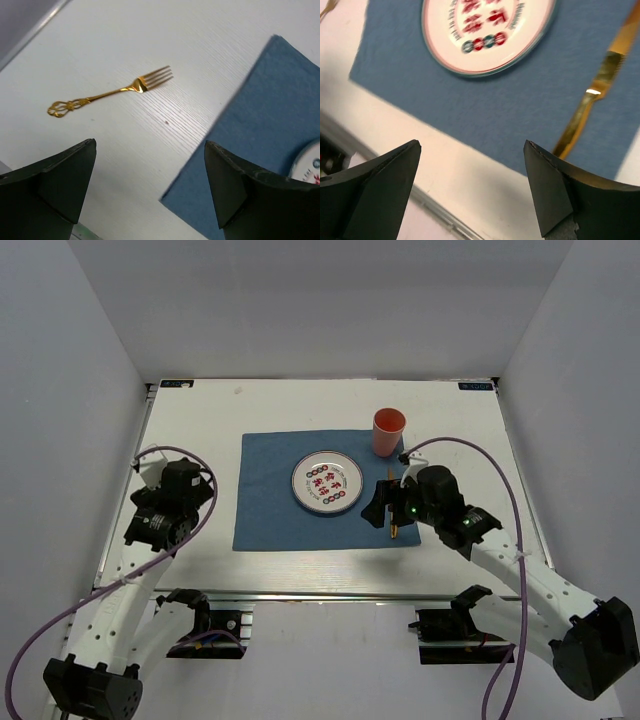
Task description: Set the dinner table for one person
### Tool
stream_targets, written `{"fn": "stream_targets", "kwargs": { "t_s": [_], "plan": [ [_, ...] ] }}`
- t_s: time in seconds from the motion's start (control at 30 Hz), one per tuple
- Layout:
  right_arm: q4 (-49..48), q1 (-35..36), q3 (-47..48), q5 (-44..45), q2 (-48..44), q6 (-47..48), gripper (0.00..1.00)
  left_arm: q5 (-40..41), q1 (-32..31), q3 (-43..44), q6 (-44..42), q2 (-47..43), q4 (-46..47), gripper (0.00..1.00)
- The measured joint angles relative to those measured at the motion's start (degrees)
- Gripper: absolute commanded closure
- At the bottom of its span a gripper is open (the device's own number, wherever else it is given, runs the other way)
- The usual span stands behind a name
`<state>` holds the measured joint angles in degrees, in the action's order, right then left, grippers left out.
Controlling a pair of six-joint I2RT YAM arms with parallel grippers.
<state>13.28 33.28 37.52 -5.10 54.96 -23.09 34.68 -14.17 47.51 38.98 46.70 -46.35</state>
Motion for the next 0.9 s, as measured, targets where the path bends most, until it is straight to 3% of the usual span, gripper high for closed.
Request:
{"fn": "stream_targets", "kwargs": {
  "t_s": [0.17,0.33,0.7,0.9],
  "plan": [
    [-3.0,1.0,-3.0,-6.7,-1.2,0.6,0.11,5.6,2.5,-0.5,-1.9,1.3,1.8,0.02],
    [-7.4,1.4,-5.8,-13.4,-1.3,0.7,0.11,6.5,6.2,-0.9,-7.3,8.9,5.1,0.02],
    [-12.6,1.4,-8.2,-22.4,-1.0,1.0,0.11,-4.9,13.5,1.8,-20.1,31.6,10.0,0.02],
    [-13.9,1.4,-8.4,-25.2,-0.5,1.0,0.11,-8.9,17.9,2.9,-25.8,36.8,11.5,0.02]
  ]
}}
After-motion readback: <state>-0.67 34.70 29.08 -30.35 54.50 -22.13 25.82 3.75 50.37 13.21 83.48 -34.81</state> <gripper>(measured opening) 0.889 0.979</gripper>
